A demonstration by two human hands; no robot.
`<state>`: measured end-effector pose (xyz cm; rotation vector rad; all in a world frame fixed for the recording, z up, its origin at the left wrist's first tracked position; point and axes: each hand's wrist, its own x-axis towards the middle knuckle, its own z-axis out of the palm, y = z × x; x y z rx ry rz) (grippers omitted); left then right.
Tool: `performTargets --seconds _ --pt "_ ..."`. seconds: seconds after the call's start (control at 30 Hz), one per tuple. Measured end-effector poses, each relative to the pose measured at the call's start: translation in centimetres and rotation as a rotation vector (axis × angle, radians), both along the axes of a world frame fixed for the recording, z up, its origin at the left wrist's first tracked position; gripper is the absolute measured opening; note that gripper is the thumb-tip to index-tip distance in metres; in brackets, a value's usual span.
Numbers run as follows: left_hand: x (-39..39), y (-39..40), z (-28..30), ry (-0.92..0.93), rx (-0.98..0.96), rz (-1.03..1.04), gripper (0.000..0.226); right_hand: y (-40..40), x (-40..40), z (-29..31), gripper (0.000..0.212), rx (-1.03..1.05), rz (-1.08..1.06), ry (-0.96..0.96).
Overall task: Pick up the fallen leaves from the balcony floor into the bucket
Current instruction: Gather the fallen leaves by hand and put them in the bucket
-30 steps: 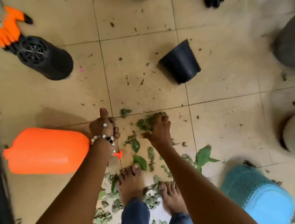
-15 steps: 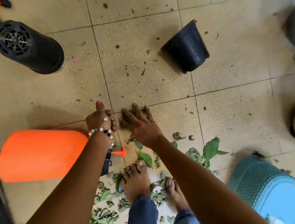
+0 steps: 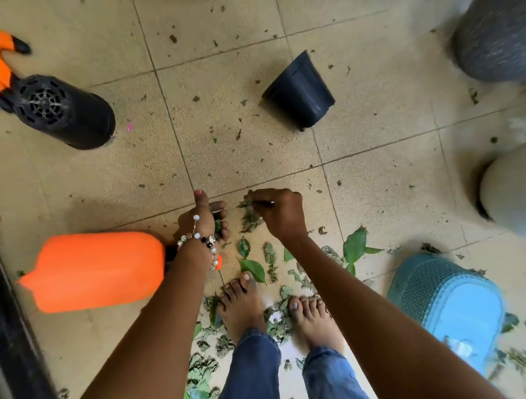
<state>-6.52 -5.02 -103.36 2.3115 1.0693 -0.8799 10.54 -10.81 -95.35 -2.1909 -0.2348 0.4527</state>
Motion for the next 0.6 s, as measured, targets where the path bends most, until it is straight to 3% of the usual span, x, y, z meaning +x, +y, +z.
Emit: performTargets --seconds 0.03,0.13,0.2,0.27,0.3,0.33,0.37,0.4,0.5,0.6 --pt "-0.2 -0.1 -0.6 0.021 -0.011 0.096 0.047 0.2 -0.2 1.3 0.023 0.04 -0.074 0.043" --pt "-1.4 0.3 -0.1 0.077 -0.316 0.393 0.046 -0.2 -0.3 9.2 0.023 0.092 -0.176 0.057" --pt "-3.7 -0.9 -1.7 0.005 -0.288 0.438 0.04 -0.2 -0.5 14.5 0.022 0.087 -0.159 0.02" --pt "4.1 0.8 6.8 -0.048 -0.26 0.58 0.034 -0.6 -0.5 20.1 0.023 0.048 -0.17 -0.072" --pt "9.8 1.1 15.2 -0.035 -0.61 0.849 0.035 -1.1 -0.6 23.1 0.023 0.024 -0.185 -0.107" --pt "13.9 1.3 23.0 -0.117 -0.787 0.953 0.043 -1.3 -0.6 25.9 0.023 0.01 -0.187 -0.125" --pt "16.6 0.2 29.0 -0.137 -0.733 1.059 0.056 -1.6 -0.5 28.3 0.022 -0.006 -0.183 -0.124" --pt "17.8 -0.1 34.9 -0.166 -0.843 1.101 0.066 -2.3 -0.5 31.4 0.023 -0.012 -0.187 -0.118" --pt "18.8 -2.4 44.5 -0.207 -0.916 1.004 0.08 -4.4 -0.6 38.6 0.033 -0.007 -0.15 -0.125" --pt "18.5 -4.1 48.6 -0.204 -0.877 0.973 0.098 -6.2 -1.5 44.7 0.042 -0.006 -0.142 -0.119"
